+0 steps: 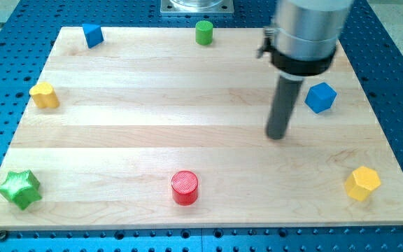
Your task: Push the yellow hexagon diagonally to the bottom left of the blue cube
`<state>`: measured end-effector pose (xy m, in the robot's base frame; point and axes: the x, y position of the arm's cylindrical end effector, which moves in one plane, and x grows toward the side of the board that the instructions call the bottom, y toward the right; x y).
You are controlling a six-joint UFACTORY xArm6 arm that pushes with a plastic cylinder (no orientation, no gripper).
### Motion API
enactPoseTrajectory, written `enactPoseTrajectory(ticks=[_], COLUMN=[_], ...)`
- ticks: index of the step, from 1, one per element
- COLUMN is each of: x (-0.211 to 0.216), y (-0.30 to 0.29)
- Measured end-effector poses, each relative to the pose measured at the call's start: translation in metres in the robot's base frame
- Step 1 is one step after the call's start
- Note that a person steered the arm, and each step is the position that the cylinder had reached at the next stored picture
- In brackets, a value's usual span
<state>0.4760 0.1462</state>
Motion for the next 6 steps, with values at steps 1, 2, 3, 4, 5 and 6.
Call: enactPoseTrajectory(ticks=[1, 2, 3, 4, 5, 6], x=[0.000, 0.003, 0.027, 0.059, 0.088, 0.112], y=[0.057, 0.105, 0.133, 0.156, 0.158, 0.133])
